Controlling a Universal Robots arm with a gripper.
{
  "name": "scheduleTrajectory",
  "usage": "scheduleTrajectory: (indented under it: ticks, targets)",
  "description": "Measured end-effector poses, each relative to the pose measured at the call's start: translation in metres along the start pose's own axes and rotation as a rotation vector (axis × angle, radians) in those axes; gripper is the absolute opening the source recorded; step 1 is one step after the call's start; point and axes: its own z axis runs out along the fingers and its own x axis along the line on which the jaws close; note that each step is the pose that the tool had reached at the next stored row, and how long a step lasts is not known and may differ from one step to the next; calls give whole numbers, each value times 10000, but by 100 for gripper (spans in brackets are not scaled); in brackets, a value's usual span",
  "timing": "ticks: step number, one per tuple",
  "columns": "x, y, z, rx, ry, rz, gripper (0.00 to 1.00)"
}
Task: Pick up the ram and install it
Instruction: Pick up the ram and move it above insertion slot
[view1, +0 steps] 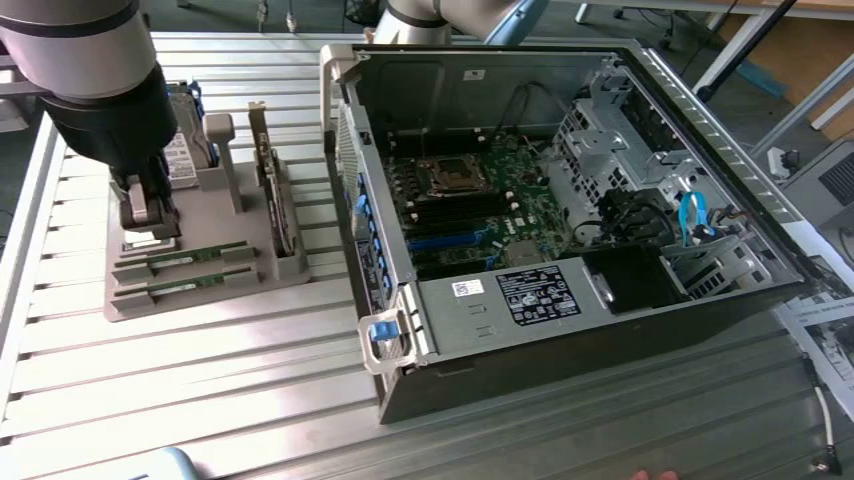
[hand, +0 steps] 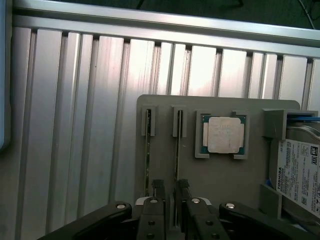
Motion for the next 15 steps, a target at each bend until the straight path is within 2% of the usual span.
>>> scheduleTrajectory:
  ticks: [10,15]
  targets:
    - [2,-3,103,1,0,0,24]
    - [2,-3,112,-2,2,0,24]
